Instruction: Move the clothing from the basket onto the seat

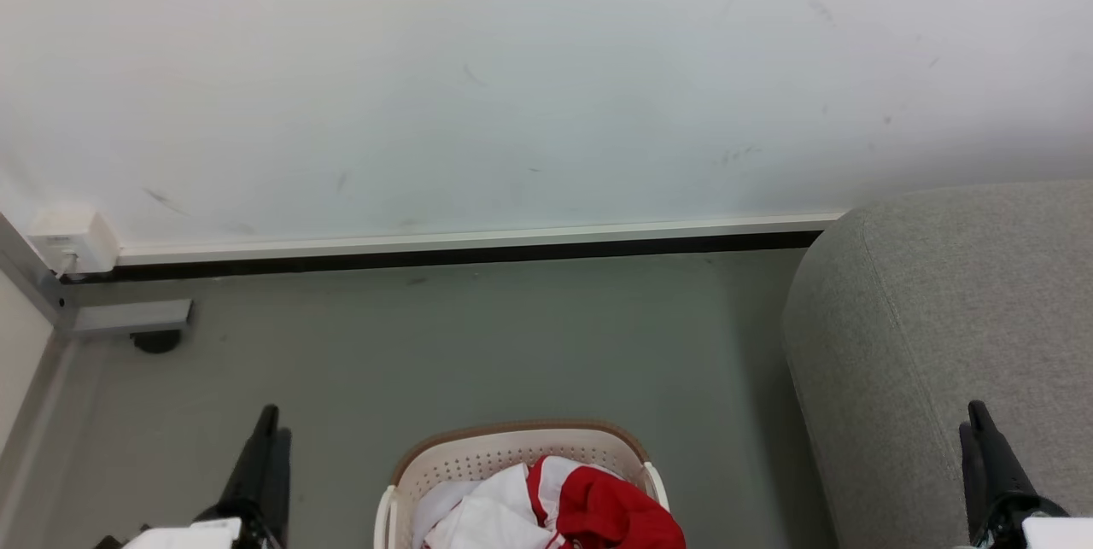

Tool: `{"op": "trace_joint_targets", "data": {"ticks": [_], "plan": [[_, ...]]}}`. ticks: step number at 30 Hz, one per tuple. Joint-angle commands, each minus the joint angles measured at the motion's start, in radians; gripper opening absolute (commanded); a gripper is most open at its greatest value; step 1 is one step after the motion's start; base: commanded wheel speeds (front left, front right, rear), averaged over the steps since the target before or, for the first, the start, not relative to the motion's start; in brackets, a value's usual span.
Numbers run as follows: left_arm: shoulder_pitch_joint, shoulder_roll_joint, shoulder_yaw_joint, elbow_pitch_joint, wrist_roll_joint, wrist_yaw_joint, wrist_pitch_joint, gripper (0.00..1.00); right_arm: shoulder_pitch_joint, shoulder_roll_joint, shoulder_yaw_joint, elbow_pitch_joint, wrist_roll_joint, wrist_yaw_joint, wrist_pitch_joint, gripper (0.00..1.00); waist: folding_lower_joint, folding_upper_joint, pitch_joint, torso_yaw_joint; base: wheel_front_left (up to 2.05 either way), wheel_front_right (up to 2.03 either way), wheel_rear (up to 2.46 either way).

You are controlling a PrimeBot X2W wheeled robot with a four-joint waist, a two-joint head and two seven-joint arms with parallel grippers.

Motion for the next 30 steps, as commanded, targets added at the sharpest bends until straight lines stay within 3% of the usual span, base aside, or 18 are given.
{"op": "trace_joint_targets", "data": {"ticks": [1,12,19,30], "plan": [[0.005,-0.002,-0.001,0.005,0.0,0.001,-0.001,1.0,0.006,0.002,0.001,0.005,0.0,0.0,0.0,1.0,0.0,0.0,0.0,0.0,0.0,0.0,0.0],[-0.007,-0.001,-0.032,-0.015,0.032,0.0,-0.055,1.0,0.017,0.001,0.04,-0.046,-0.024,0.0,-0.053,1.0,0.0,0.0,0.001,-0.001,0.0,0.0,0.0],[-0.013,0.001,-0.037,-0.036,0.15,-0.001,-0.087,1.0,0.021,-0.01,0.064,-0.069,-0.085,0.0,-0.087,1.0,0.0,0.0,0.0,-0.003,0.0,0.0,0.0],[-0.017,0.003,-0.044,-0.074,0.387,-0.002,-0.133,1.0,0.029,-0.019,0.102,-0.094,-0.273,0.0,-0.133,1.0,0.0,0.0,0.001,-0.002,0.0,0.0,0.0]]}}
